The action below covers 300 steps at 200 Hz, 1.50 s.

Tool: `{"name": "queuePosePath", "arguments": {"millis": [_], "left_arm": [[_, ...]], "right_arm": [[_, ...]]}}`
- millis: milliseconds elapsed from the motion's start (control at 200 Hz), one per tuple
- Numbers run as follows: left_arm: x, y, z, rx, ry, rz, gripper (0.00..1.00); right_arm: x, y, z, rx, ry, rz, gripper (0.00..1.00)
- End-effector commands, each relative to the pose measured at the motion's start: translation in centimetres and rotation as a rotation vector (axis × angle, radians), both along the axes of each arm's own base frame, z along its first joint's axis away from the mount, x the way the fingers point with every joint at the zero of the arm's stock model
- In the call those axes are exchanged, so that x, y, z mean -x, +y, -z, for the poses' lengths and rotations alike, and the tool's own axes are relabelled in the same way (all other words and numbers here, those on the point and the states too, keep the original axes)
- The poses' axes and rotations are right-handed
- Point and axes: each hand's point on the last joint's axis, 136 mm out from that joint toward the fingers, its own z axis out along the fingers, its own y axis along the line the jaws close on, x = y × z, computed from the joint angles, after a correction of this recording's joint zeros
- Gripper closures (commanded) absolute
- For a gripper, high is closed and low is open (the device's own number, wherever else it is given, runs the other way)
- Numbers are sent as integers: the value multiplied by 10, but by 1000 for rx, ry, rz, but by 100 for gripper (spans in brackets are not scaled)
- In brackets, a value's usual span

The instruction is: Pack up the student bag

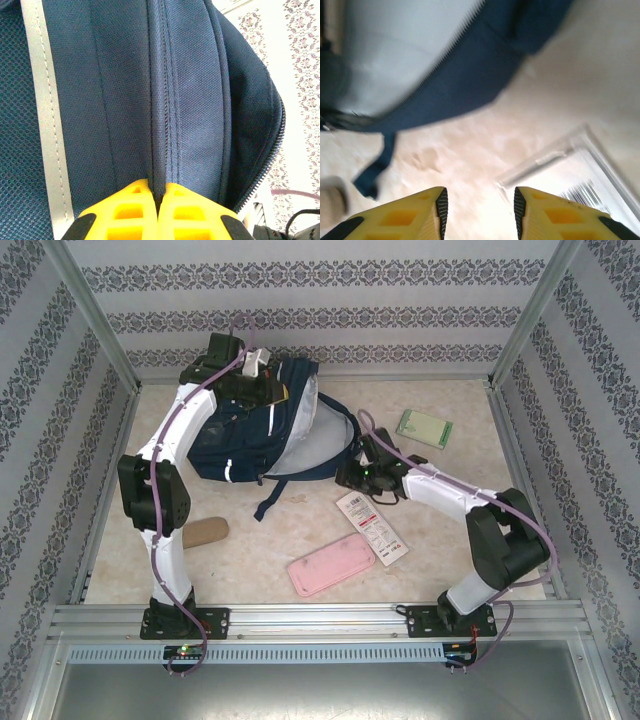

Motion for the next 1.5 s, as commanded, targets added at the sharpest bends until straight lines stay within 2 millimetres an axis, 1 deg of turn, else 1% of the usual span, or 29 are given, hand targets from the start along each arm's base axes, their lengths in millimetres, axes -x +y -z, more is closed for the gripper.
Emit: {"name": "queuePosePath", "arguments": {"millis": [0, 110, 215, 355, 475, 530, 684, 814, 884, 959, 1004, 1064, 1104, 1169, 1214, 1294, 1364, 1414, 1494], "left_arm": [[5, -3, -35, 18, -120, 35, 100], [7, -4, -35, 21, -120, 38, 100], [8, -5, -36, 21, -118, 40, 100], [9, -5, -37, 21, -116, 40, 100], [10, -5, -34, 15, -108, 38, 100], [11, -5, -33, 9, -106, 37, 100], [12, -8, -27, -4, -96, 38, 100], [13, -14, -19, -15, -80, 42, 100], [13, -16, -15, -22, -75, 43, 100], [13, -18, -11, -35, -69, 44, 100], [14, -19, -9, -42, -65, 44, 100], [14, -20, -6, -48, -60, 44, 100], [16, -21, -6, -47, -59, 49, 100], [17, -23, -5, -50, -59, 53, 100], [18, -23, -5, -50, -60, 57, 100], [20, -25, -7, -47, -65, 64, 100], [21, -26, -8, -45, -70, 69, 100], [21, -27, -8, -44, -69, 70, 100], [22, -29, -8, -43, -68, 75, 100]], "right_arm": [[27, -11, 20, 97, 37, -40, 59], [38, -14, 36, 124, 71, -41, 61], [40, -17, 48, 139, 89, -41, 62], [34, -21, 59, 172, 106, -47, 62], [25, -41, 77, 199, 153, -1, 63], [18, -50, 80, 201, 159, 22, 63], [-6, -73, 76, 229, 143, 56, 62], [-30, -103, 75, 277, 160, 104, 62], [-43, -107, 68, 252, 154, 104, 61], [-53, -104, 51, 259, 115, 89, 61], [-54, -102, 41, 260, 98, 79, 60], [-51, -100, 32, 261, 86, 80, 59], [-45, -101, 28, 264, 90, 88, 56], [-31, -106, 25, 300, 104, 103, 47], [-20, -110, 24, 342, 113, 108, 39], [1, -119, 24, 403, 115, 125, 29], [16, -124, 25, 409, 118, 142, 28], [24, -127, 26, 410, 116, 152, 28], [31, -129, 22, 499, 86, 124, 27]]}}
